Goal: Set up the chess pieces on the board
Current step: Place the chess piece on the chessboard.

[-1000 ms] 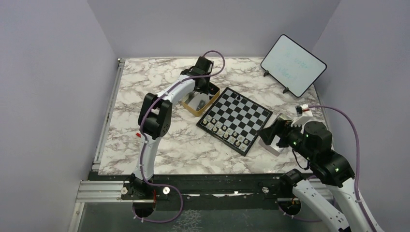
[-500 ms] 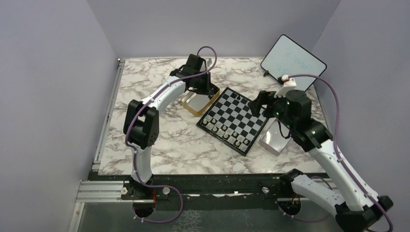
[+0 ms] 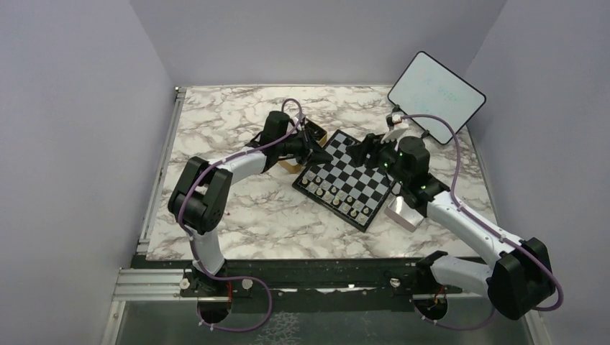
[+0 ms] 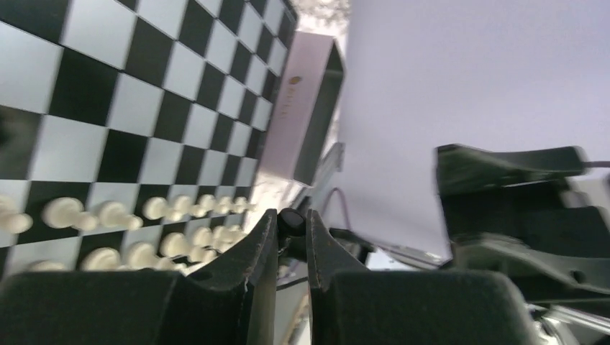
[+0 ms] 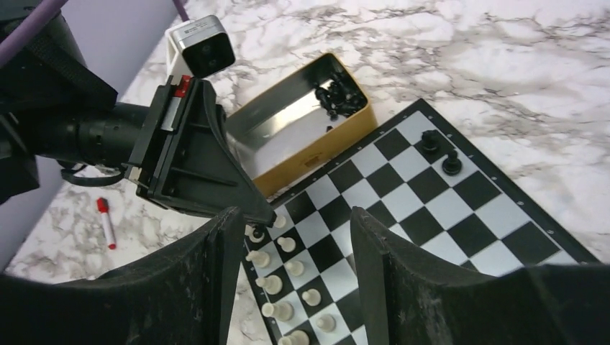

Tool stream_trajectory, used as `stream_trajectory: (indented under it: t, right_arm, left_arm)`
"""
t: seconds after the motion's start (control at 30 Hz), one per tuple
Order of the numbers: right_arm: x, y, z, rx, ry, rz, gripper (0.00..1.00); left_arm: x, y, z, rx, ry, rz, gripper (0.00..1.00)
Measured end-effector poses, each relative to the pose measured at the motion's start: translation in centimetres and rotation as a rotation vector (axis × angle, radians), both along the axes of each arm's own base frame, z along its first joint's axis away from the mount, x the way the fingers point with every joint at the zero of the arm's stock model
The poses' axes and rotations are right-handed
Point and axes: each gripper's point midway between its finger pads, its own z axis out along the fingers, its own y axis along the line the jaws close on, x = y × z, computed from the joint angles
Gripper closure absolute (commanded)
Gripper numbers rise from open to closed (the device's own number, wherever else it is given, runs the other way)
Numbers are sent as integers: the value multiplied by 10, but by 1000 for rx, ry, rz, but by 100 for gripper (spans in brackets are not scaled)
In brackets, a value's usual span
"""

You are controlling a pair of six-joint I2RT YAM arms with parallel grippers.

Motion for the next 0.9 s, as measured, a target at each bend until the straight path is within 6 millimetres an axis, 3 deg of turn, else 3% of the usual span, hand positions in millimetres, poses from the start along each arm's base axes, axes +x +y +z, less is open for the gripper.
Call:
stream_trajectory:
  t: [0.07, 0.27, 0.4, 0.57, 0.73, 0.9]
  right_arm:
    - [-1, 5, -5, 36, -18, 14, 40]
    - [1, 18, 27, 106, -188, 52, 42]
    - [-6, 28, 35, 120, -261, 92, 43]
    - [-9, 43, 37, 112, -308, 123, 47]
    - [-6, 51, 28, 96, -308, 137, 53]
    - [-1, 56, 16, 85, -283, 131, 67]
  left_arm:
    - [1, -3, 9, -61, 37, 21, 92]
    - [8, -10, 63, -227, 43, 59, 91]
    - [7, -10, 88, -329, 79, 81, 91]
    - [3, -7, 95, -414, 171, 103, 91]
    - [3, -6, 98, -461, 216, 110, 92]
    - [2, -6, 97, -486, 240, 112, 92]
